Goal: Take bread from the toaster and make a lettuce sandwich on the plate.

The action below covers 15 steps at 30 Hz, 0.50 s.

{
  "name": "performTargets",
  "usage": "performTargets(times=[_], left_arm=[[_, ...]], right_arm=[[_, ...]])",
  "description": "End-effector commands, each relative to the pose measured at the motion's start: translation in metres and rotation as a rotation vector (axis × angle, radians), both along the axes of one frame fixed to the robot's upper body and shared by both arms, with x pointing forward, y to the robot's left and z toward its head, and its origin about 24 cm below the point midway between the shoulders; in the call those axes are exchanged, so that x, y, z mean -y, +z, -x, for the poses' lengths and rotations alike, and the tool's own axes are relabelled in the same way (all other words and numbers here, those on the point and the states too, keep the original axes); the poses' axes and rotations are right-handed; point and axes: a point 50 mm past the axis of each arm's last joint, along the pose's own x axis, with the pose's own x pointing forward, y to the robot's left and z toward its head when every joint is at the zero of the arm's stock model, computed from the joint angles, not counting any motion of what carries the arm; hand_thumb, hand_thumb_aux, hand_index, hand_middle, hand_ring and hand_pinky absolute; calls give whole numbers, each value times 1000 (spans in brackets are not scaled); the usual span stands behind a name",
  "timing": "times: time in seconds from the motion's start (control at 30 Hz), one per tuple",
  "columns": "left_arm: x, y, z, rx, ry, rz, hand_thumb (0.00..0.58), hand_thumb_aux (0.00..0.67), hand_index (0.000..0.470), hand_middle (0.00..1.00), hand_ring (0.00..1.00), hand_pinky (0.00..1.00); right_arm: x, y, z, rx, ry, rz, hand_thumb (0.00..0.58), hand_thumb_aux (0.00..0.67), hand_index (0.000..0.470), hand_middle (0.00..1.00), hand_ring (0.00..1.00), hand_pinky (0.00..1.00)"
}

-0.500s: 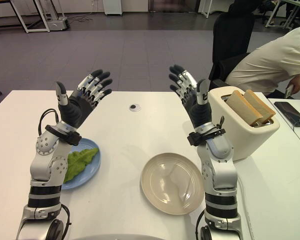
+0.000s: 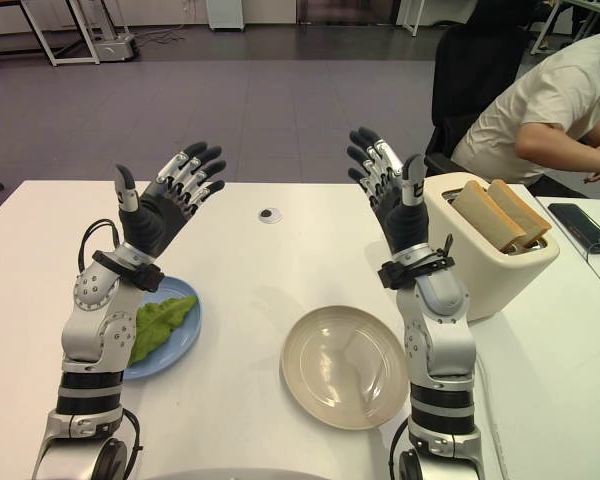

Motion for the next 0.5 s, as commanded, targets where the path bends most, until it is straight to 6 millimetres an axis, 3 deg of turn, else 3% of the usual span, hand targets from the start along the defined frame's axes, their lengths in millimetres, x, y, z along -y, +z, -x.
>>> performTargets(times=[0.03,0.23,0.33,0.4,0.5], left_arm=[[0,-1,0,-2,3,-24,0,0,0,0,0,0],[-1,0,0,7,13,-34,0,0,0,0,0,0],[-7,5,-2,71,88,-134,0,0,0,0,0,0],[-15,8,-4,162,199,-325,0,0,0,0,0,0],[-27,11,-6,300,354,-607,0,0,0,0,0,0]], right_arm=[[-2,4,-1,11,8,16,0,0,0,0,0,0],[-2,6,-3,18,8,32,0,0,0,0,0,0],[9,20,-7,87,-62,169,0,0,0,0,0,0],[35,43,-14,194,-242,422,0,0,0,0,0,0],[95,75,-30,268,-588,836,0,0,0,0,0,0]])
